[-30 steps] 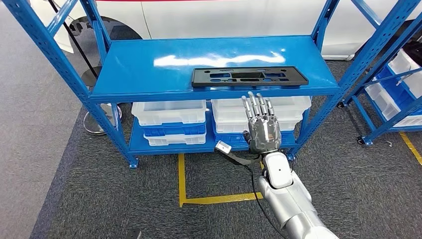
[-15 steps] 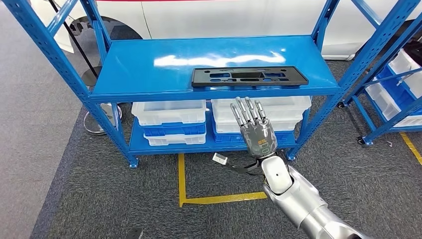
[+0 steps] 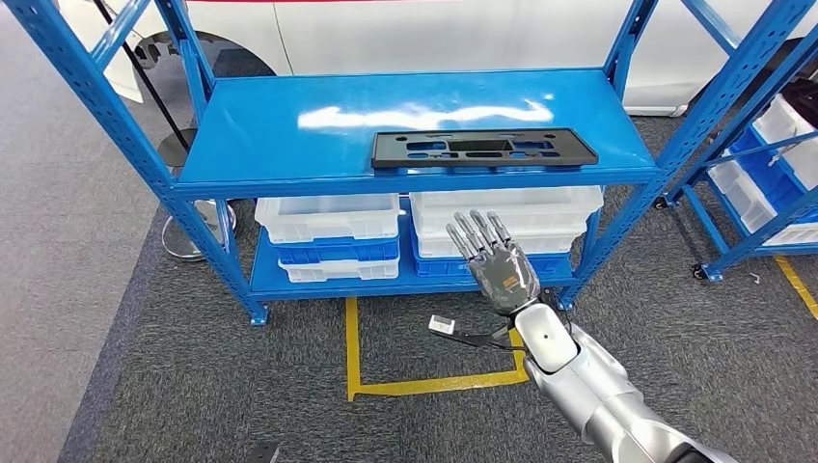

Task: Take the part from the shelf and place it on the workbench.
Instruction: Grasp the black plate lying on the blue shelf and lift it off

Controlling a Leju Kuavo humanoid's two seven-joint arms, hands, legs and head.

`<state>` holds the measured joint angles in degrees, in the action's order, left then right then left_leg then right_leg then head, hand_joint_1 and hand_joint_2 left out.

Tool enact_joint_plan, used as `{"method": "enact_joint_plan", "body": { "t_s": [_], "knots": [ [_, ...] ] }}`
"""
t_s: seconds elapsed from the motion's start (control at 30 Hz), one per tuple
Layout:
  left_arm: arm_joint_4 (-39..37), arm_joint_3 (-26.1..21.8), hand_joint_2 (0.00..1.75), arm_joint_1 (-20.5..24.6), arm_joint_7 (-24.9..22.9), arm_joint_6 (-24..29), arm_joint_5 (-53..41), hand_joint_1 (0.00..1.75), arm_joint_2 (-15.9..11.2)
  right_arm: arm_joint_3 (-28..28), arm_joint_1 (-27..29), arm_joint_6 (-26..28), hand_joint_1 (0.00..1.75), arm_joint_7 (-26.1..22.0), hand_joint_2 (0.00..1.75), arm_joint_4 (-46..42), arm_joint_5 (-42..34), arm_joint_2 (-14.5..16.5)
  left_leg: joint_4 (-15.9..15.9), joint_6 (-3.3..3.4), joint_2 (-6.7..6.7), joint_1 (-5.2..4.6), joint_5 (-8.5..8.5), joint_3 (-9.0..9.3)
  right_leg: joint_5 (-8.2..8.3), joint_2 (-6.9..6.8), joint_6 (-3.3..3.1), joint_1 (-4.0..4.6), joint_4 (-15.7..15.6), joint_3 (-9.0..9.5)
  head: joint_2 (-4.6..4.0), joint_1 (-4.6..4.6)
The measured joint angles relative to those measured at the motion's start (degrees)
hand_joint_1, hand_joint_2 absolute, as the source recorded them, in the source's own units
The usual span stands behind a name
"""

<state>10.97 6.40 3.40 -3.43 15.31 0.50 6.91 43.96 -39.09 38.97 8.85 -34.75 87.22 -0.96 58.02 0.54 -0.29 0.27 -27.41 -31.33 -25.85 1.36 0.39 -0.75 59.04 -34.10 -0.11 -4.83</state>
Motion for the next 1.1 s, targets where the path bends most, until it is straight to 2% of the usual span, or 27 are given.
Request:
{"method": "enact_joint_plan", "body": {
  "t_s": [0.2,0.63,0.93,1.1],
  "knots": [
    [0.0,0.0,0.0,0.0,0.0,0.0,-0.1,0.0,0.0,-2.6,0.0,0.0,0.0,-2.2,1.75,4.3,-1.2,1.4,0.0,0.0,0.0,0.0,0.0,0.0,0.0,0.0,0.0,0.01,0.0,0.0,0.0,0.0],
    [0.0,0.0,0.0,-0.1,0.2,-0.1,-0.4,0.0,0.0,-4.9,-0.1,0.0,0.0,-4.5,1.75,7.0,-2.3,2.6,0.0,0.0,0.0,0.0,0.0,0.0,0.0,0.0,0.0,0.0,0.0,0.0,0.0,0.0],
    [0.0,0.0,0.0,-0.1,0.1,0.2,-0.8,0.0,0.0,-11.5,0.4,0.0,0.0,-14.7,1.75,4.3,-8.0,4.9,0.0,0.0,0.01,0.0,0.0,0.0,0.0,0.01,0.0,0.02,0.0,-0.01,0.0,0.0],
    [0.0,0.0,0.0,-0.1,0.0,0.2,-1.0,0.0,0.0,-14.9,1.3,0.0,0.0,-17.2,1.75,1.7,-7.8,6.5,0.0,0.0,0.0,-0.03,0.0,-0.01,0.01,0.01,0.01,0.0,0.0,-0.01,0.0,0.0]
  ]
}}
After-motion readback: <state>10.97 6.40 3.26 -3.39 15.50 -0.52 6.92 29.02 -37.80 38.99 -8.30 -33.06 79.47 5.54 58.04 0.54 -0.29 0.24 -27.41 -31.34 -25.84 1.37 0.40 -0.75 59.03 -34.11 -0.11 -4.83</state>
